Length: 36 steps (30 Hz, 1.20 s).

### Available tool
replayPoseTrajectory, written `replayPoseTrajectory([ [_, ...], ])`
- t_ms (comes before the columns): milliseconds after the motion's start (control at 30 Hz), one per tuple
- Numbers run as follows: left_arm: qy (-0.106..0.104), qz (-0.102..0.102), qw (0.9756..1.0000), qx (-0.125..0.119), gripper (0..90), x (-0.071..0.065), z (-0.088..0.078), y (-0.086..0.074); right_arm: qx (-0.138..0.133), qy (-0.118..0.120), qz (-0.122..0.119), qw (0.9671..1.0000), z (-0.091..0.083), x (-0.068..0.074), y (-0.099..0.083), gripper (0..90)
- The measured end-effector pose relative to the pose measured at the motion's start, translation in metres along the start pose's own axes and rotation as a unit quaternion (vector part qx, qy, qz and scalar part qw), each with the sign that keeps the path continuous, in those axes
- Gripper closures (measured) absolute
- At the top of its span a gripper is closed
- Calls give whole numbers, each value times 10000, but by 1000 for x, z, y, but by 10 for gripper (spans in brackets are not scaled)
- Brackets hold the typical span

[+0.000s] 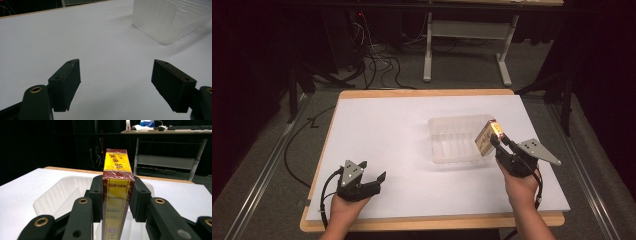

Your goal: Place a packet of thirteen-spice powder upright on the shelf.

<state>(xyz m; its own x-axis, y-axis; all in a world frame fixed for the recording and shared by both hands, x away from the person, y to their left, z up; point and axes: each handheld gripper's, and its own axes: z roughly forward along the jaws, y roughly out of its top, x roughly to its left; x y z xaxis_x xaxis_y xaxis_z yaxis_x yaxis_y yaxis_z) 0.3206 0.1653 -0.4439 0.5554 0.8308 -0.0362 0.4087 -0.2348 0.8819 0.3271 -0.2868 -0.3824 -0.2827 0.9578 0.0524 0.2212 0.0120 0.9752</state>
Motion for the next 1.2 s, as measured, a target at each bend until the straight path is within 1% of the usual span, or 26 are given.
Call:
replayPoseTrajectory([
  [133,-43,87,9999,49,238,-2,1,-1,-48,-57,-12,10000,7,1,5,686],
  [267,-46,145,9999,28,238,-4,1,-1,-38,-150,33,9999,14,2,10,686],
  [333,-48,154,9999,24,238,-4,1,-1,-33,-135,31,9999,19,3,11,686],
  [467,-49,159,9999,26,238,-4,1,-1,-23,-149,26,9999,26,7,13,685],
  [600,-52,162,9999,23,238,-4,0,-1,-8,-181,87,9998,35,12,14,685],
  [633,-53,167,9998,26,238,-4,0,-1,4,-172,119,9998,37,13,14,685],
  [767,-62,195,9998,23,238,-6,0,-1,-2,-159,126,9998,46,21,16,685],
  [933,-58,297,9995,53,238,-7,0,-2,16,-244,105,9996,56,30,14,685],
  [1200,-27,358,9993,61,237,-8,0,-2,48,-368,95,9993,65,36,8,685],
])
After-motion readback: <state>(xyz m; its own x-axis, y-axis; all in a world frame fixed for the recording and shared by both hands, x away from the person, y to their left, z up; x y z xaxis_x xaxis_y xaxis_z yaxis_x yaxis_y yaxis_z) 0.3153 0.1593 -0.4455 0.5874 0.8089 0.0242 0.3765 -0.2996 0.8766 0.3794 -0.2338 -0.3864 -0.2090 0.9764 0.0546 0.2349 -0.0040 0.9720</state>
